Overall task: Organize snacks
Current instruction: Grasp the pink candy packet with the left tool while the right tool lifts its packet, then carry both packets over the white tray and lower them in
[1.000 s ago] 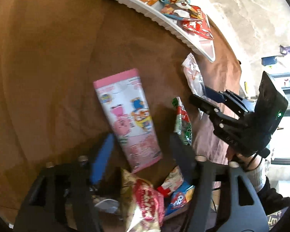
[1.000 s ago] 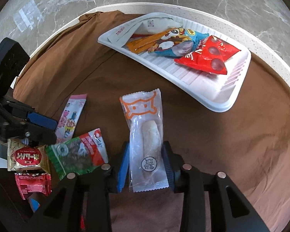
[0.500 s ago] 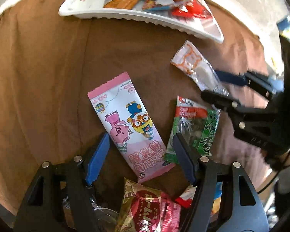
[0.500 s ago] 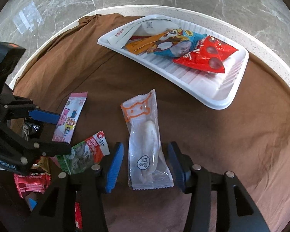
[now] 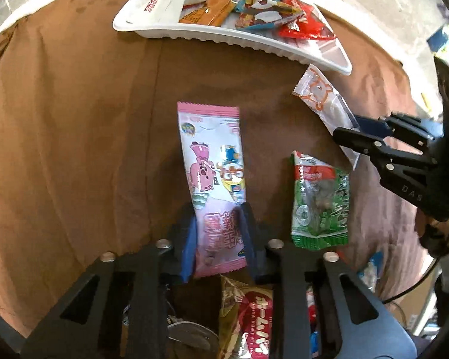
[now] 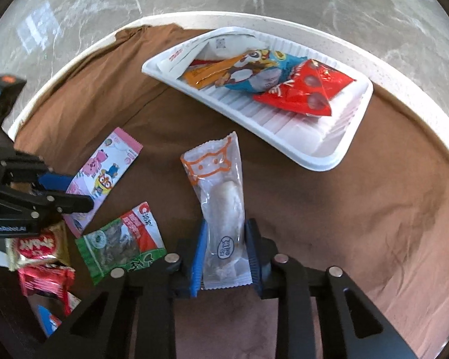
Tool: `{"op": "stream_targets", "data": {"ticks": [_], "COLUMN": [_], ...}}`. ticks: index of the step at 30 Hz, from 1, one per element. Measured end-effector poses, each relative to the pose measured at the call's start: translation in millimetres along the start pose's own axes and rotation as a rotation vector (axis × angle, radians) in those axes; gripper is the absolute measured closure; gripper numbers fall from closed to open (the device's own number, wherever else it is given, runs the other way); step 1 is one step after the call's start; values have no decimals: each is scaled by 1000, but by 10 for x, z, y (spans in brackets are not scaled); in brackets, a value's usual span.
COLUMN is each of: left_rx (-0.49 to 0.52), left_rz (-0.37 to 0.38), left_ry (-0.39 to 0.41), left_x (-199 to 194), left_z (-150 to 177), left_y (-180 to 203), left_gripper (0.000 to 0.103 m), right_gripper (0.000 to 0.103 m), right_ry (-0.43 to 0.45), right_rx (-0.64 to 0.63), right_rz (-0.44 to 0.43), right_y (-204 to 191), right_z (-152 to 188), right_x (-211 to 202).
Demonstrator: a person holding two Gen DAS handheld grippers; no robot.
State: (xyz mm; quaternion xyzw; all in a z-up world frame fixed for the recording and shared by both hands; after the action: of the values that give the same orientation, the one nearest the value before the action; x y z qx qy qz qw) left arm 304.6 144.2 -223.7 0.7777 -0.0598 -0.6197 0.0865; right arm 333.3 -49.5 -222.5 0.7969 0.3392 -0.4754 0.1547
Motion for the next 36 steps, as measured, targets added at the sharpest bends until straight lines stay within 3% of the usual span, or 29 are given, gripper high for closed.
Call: {"op": "stream_targets", "data": {"ticks": [6,21,28,36], "left_rx": [-17,-24,-16,52], "left_rz": [53,156,202,203], "left_ry": [2,56,125,205], "left_x": [-36,-410,-629,-705], "left_z": [-2,-188,-597,-1312], "left_y": [-84,-247,-336,-363], "left_gripper": [91,91,91,91], "right_gripper": [75,75,75,75], "right_ry": [32,103,149,207], "right_rx": [101,276,376,468], "right_rz": [-81,-246,-333,-375], "right_y": [93,84,151,300], "right_z": [-33,-298,-624,-1166], "right_x": [-134,-362,-367,-228]}}
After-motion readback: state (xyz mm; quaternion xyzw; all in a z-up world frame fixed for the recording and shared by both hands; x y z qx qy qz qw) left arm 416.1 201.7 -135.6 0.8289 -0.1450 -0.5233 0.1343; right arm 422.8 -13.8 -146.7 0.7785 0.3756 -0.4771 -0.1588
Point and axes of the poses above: each gripper's, at about its wrist camera, not at the fingertips, and x roughly the way its jaws point, y to its right, z to its underside, the point moved 7 cm from there along x, roughly the way its jaws point
